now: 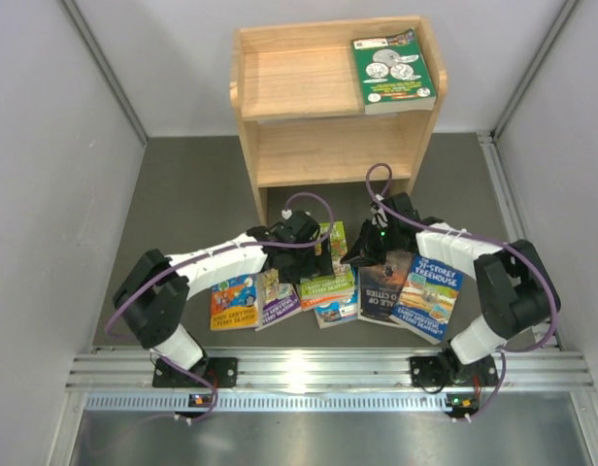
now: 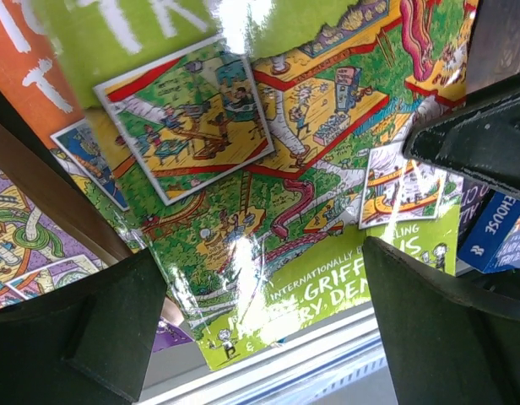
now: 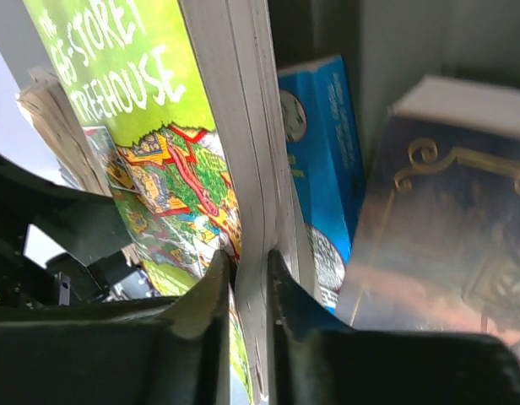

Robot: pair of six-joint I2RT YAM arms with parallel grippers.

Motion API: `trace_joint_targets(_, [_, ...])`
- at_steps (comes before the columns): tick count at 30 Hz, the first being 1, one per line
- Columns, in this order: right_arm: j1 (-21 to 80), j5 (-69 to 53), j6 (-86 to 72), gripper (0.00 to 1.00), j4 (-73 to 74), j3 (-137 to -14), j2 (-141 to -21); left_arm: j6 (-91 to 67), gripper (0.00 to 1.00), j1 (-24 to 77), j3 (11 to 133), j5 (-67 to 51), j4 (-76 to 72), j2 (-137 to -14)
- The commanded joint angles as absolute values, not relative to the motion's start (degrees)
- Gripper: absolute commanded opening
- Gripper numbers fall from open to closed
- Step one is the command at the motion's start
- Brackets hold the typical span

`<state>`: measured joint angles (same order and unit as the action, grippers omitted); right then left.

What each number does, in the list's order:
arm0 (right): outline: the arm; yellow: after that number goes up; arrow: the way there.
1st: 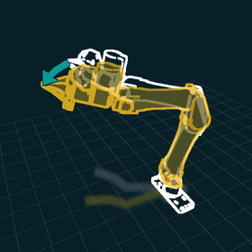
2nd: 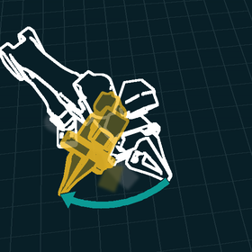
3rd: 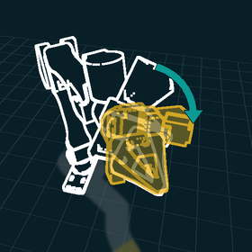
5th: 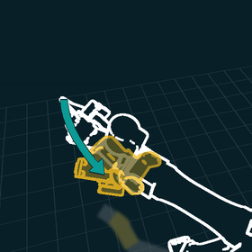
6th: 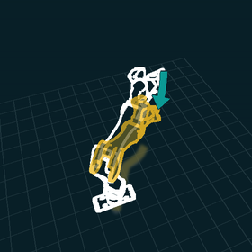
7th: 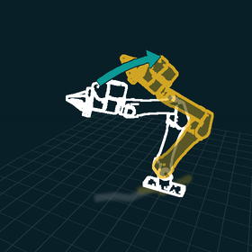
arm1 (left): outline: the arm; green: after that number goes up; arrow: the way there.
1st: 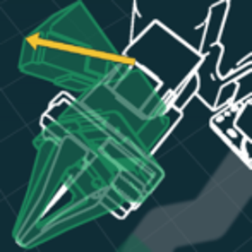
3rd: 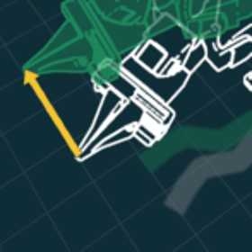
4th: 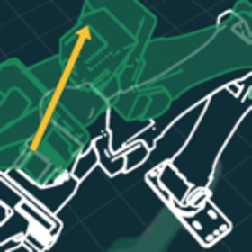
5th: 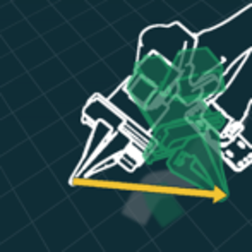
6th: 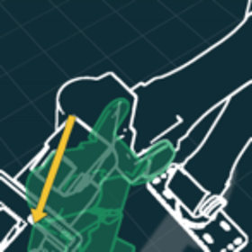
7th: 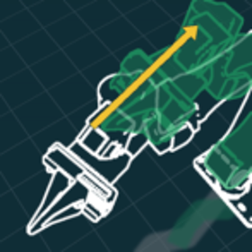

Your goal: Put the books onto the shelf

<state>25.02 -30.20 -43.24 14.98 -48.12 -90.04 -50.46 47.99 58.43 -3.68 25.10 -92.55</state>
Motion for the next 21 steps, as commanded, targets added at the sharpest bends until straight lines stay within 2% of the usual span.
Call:
trace_joint_targets(1, [27.68, -27.68, -41.39, 0.03, 15.47, -48.07, -97.2, -53.44, 0.99, 50.27, 58.0, -23.02, 5.97, -103.88])
trace_joint_targets(2, [27.77, -28.21, -41.48, 0.0, 15.47, -48.51, -97.73, -52.92, 0.99, 50.27, 59.75, -23.9, 6.41, -105.54])
trace_joint_targets(5, [28.56, -29.87, -42.45, 0.0, 13.98, -49.39, -98.17, -51.86, 0.99, 49.66, 61.87, -27.68, 6.86, -108.1])
trace_joint_targets(10, [30.85, -31.46, -43.94, 0.0, 11.52, -50.27, -98.0, -51.07, 0.84, 47.29, 60.65, -28.92, 7.73, -106.45])
trace_joint_targets(11, [31.2, -31.55, -44.21, 0.0, 10.99, -50.27, -97.65, -50.72, 0.83, 46.85, 60.04, -27.96, 8.34, -105.48])
trace_joint_targets(13, [32.6, -31.38, -45.08, 0.0, 10.02, -49.66, -96.95, -49.84, 0.9, 45.36, 57.32, -25.59, 11.05, -101.45])
trace_joint_targets(14, [33.13, -31.29, -45.52, 0.0, 8.89, -49.31, -96.25, -49.75, 0.97, 44.83, 56.17, -22.62, 12.21, -99.86])
trace_joint_targets(15, [34.0, -31.38, -45.96, 0.0, 8.27, -48.52, -95.89, -49.49, 0.99, 43.87, 54.94, -20.76, 13.09, -98.28])
trace_joint_targets(21, [38.57, -30.76, -49.57, 0.0, 3.53, -44.31, -93.34, -50.53, 0.99, 42.98, 46.77, -12.4, 17.49, -86.41])
